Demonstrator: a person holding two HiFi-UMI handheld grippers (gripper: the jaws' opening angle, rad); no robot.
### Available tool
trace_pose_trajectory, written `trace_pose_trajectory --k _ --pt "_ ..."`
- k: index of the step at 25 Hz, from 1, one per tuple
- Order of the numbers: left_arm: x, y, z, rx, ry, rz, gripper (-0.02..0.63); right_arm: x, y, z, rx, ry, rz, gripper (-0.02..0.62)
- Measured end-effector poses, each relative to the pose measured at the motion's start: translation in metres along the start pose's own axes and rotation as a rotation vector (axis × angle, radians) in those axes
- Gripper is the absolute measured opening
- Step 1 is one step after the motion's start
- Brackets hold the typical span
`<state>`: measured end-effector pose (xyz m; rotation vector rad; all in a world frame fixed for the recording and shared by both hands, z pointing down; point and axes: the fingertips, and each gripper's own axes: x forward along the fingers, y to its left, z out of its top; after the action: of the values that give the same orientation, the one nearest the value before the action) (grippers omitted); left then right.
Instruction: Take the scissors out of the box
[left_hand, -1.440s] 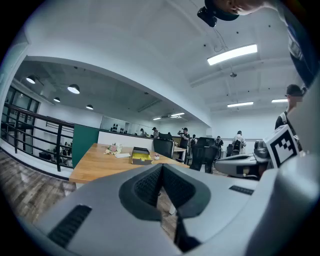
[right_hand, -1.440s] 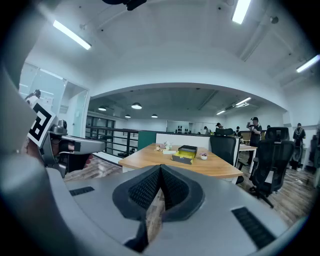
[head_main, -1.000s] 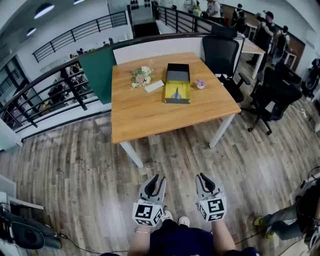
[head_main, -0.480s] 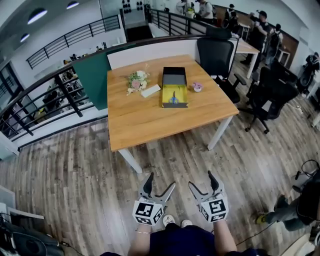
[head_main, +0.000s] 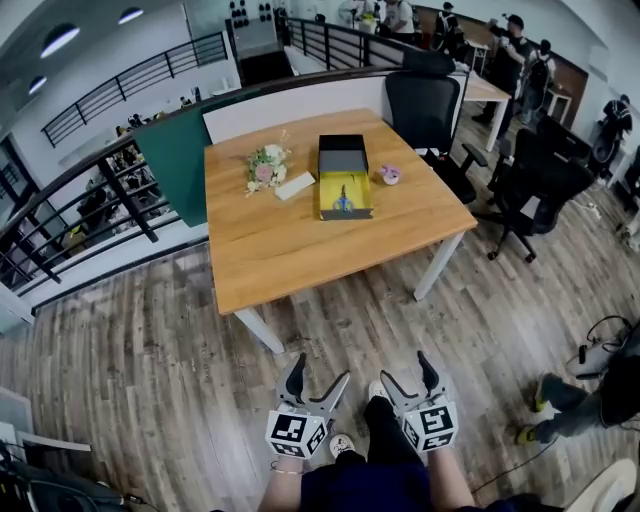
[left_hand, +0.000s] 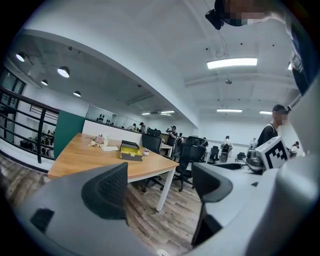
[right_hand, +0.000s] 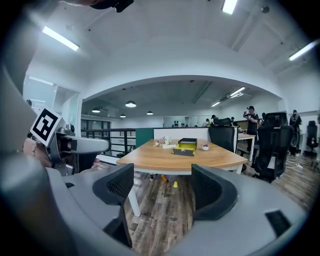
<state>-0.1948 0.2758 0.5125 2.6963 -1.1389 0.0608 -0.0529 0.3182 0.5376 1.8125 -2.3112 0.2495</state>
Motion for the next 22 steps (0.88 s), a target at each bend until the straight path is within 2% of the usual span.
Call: trace_pose_trajectory --k 8,15,22 --pt "0.044 0.009 0.002 0.016 -0.007 -0.018 0.385 0.056 -0.038 0.012 -0.028 -0.010 0.040 0.345" --pt "0.114 0.037 0.021 0.040 -0.017 0.060 0.385 0.128 -0.086 0.034 -0.070 -0.021 0.088 0.342" --pt "0.179 0.062 0.033 0.019 -0.027 0.155 0.385 0.188 -0.140 0.047 -0.100 -0.009 0.142 0.339"
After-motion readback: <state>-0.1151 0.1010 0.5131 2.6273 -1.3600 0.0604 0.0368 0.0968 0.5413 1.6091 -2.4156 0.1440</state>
